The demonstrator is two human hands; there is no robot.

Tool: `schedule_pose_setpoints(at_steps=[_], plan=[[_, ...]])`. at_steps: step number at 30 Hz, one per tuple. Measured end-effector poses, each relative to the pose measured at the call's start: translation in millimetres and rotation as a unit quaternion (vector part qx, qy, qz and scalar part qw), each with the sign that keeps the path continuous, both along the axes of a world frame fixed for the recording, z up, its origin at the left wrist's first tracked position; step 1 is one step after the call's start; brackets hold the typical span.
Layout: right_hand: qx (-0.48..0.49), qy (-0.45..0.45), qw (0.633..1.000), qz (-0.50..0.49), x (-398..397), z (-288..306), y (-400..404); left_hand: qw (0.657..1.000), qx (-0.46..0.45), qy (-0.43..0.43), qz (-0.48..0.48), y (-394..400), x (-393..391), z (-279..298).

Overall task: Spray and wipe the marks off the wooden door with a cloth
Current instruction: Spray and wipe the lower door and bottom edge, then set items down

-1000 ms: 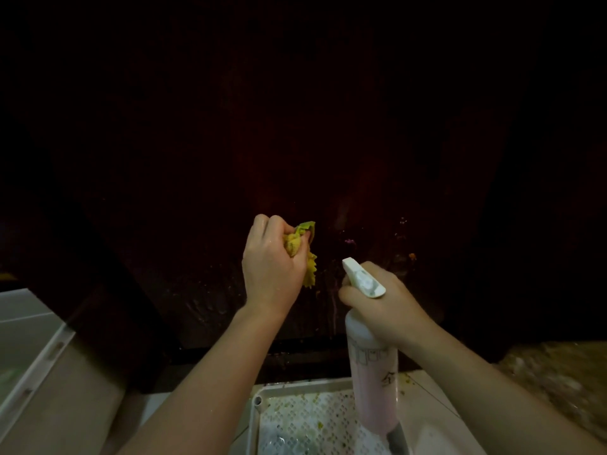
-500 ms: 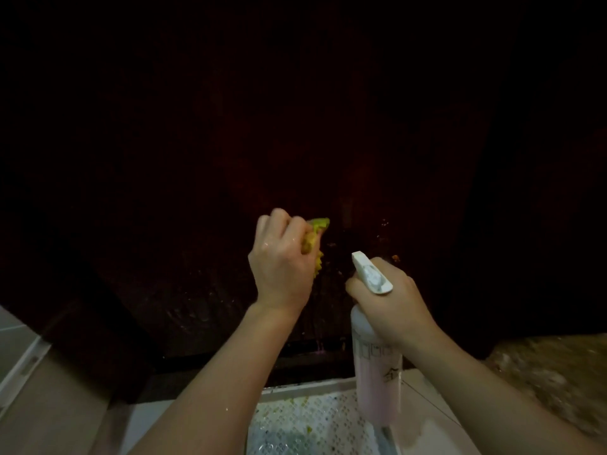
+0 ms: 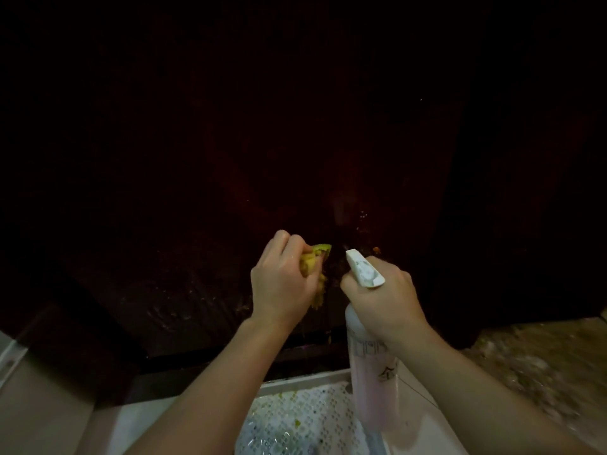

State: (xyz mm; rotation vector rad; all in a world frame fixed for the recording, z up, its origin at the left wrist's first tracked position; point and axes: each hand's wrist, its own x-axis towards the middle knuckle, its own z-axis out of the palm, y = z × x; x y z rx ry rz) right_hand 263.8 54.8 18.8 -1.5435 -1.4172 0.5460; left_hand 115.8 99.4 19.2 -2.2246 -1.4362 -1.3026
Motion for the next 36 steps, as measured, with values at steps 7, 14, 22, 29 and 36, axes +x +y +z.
schedule_pose_setpoints(at_steps=[7, 14, 22, 29, 36], plan=[[0.028, 0.066, 0.997, -0.030, 10, 3, 3, 0.989, 0.090, -0.116, 0.013, -1, -2, 41], [0.048, 0.059, 0.997, -0.013, 17, 3, 2, 0.988, 0.068, -0.120, 0.070, 5, -1, 43], [0.051, 0.064, 0.997, 0.005, 20, 14, -1, 0.990, 0.062, -0.103, 0.071, 5, -1, 43], [0.056, 0.035, 0.998, -0.014, 15, 18, -5, 0.993, 0.033, -0.095, 0.064, 3, -3, 48], [0.009, 0.048, 0.999, 0.005, 21, 22, -10, 0.992, 0.055, -0.095, 0.062, -1, 4, 56]])
